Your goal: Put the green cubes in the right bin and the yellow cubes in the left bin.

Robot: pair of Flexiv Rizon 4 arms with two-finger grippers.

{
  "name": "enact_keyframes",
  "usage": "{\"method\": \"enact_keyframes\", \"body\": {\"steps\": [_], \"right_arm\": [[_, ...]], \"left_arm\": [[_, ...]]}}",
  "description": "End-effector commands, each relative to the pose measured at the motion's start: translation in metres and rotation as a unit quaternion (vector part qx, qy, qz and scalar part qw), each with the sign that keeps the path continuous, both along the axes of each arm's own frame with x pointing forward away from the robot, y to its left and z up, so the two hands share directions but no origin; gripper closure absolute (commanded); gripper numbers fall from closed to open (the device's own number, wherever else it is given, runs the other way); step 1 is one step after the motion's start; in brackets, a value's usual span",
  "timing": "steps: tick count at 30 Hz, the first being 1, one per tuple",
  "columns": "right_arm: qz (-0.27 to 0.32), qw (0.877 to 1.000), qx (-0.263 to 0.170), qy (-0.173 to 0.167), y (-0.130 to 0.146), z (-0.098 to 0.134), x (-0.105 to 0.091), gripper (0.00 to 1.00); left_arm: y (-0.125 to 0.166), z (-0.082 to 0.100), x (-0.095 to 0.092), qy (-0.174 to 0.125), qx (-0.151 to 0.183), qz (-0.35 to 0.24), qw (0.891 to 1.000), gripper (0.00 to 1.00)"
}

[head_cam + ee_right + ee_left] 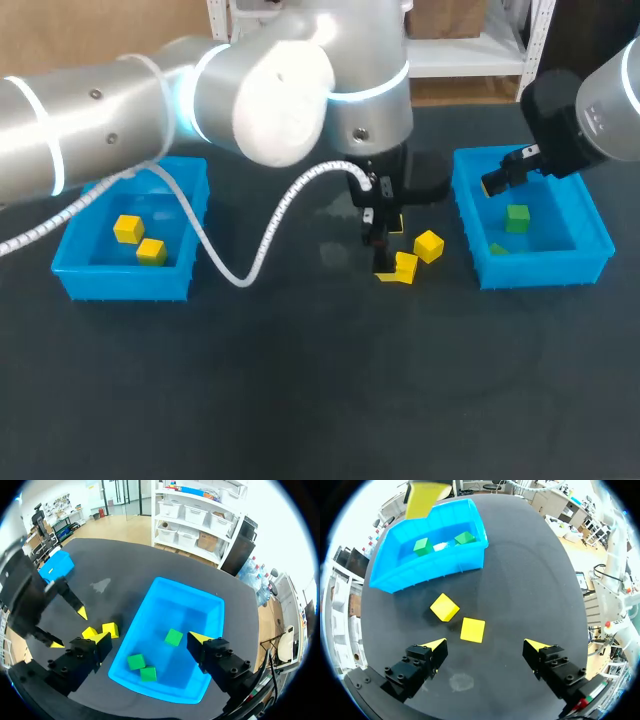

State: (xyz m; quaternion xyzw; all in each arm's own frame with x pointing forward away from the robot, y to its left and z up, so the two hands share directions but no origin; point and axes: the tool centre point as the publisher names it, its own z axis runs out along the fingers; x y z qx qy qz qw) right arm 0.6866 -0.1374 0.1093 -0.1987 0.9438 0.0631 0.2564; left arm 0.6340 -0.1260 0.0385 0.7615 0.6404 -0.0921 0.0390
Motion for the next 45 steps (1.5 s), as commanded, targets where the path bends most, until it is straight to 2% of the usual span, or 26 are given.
{"method": "enact_keyframes", "body": {"steps": [1, 14, 19, 20, 22, 23, 29, 37, 41, 45], "right_arm": [[-0.003, 1.000, 0.000, -0.005, 0.000, -0.001, -0.003, 0.00], [-0.003, 1.000, 0.000, -0.005, 0.000, -0.001, -0.003, 0.00], [-0.003, 1.000, 0.000, -0.005, 0.000, -0.001, -0.003, 0.00], [-0.003, 1.000, 0.000, -0.005, 0.000, -0.001, -0.003, 0.00], [-0.003, 1.000, 0.000, -0.005, 0.000, -0.001, -0.003, 0.00], [-0.003, 1.000, 0.000, -0.005, 0.000, -0.001, -0.003, 0.00], [-0.003, 1.000, 0.000, -0.005, 0.000, -0.001, -0.003, 0.00], [-0.003, 1.000, 0.000, -0.005, 0.000, -0.001, -0.003, 0.00], [-0.003, 1.000, 0.000, -0.005, 0.000, -0.001, -0.003, 0.00], [-0.003, 1.000, 0.000, -0.005, 0.000, -0.001, -0.003, 0.00]], "left_arm": [[-0.009, -0.013, 0.004, 0.000, 0.008, 0.001, 1.000, 0.00], [-0.020, -0.041, 0.027, -0.007, 0.014, 0.019, 1.000, 0.00], [-0.017, -0.052, 0.030, -0.011, 0.023, 0.012, 1.000, 0.00], [-0.016, -0.055, 0.029, -0.010, 0.024, 0.012, 1.000, 0.15], [-0.015, -0.059, 0.029, -0.014, 0.022, 0.015, 1.000, 0.86], [-0.015, -0.061, 0.030, -0.014, 0.022, 0.018, 0.999, 1.00], [-0.013, -0.067, 0.035, -0.010, 0.020, 0.042, 0.999, 1.00], [-0.003, -0.064, 0.056, -0.015, 0.013, 0.080, 0.997, 1.00], [0.014, -0.058, 0.066, -0.016, 0.018, 0.108, 0.994, 1.00], [0.035, -0.040, 0.078, -0.017, 0.019, 0.147, 0.989, 1.00]]}}
